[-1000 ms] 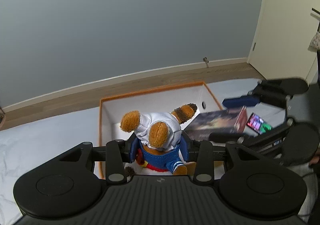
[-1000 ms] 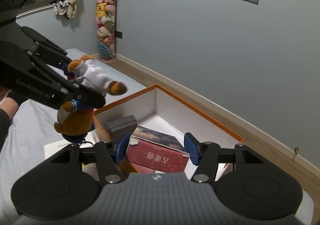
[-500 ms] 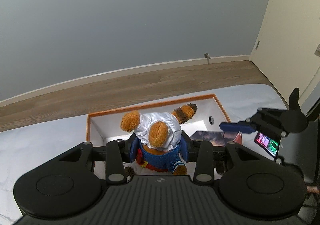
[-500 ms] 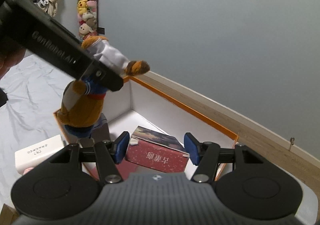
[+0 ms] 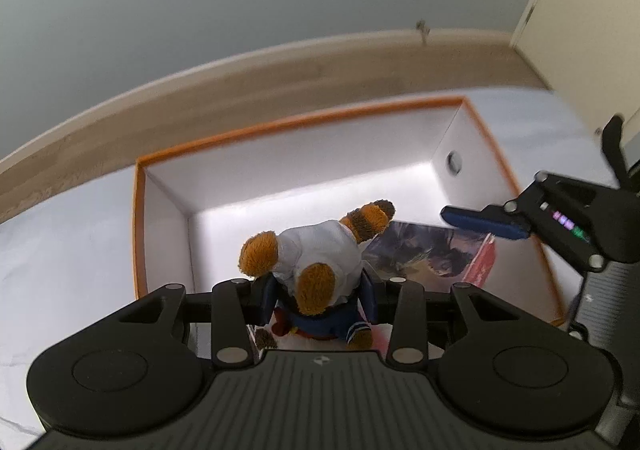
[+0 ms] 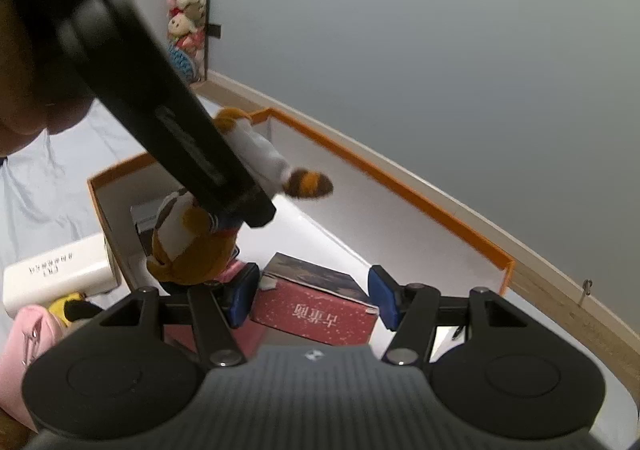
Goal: Organize objects
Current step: 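Carry plush dog with left tool while right tool carries picture card to box, then lower and release plush dog in box while right tool releases picture card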
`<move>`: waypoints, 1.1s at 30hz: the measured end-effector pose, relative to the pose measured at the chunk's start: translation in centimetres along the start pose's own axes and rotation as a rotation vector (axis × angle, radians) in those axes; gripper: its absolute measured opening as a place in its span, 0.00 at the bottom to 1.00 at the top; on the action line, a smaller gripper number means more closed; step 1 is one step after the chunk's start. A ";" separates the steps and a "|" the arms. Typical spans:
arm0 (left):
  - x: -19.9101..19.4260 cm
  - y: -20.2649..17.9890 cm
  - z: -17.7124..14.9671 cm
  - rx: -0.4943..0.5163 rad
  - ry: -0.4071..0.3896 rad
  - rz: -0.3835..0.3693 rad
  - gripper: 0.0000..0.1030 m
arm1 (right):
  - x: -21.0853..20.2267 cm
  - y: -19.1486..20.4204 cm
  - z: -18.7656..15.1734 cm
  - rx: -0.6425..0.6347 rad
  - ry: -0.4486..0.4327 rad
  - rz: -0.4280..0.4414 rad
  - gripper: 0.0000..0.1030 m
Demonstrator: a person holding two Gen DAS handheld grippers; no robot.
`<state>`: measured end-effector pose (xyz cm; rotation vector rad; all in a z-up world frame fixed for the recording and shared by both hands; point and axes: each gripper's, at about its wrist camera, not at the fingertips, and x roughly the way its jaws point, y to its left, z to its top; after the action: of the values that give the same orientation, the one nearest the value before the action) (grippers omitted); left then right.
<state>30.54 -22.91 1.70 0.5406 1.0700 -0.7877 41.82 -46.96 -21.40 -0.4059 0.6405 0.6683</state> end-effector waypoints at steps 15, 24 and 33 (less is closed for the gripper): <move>5.6 0.9 0.8 -0.003 0.158 0.014 0.44 | 3.7 -0.6 -0.2 0.012 0.125 -0.048 0.60; 6.6 0.6 0.7 -0.005 0.155 0.013 0.45 | 4.4 -0.7 -0.2 -0.002 0.184 -0.073 0.59; 7.3 1.3 -0.4 -0.046 0.173 -0.006 0.45 | 5.3 -0.8 -0.4 -0.028 0.272 -0.072 0.60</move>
<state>33.26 -24.03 -5.10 0.5741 1.2467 -0.7295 45.39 -45.37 -25.06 -0.5492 0.8710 0.5578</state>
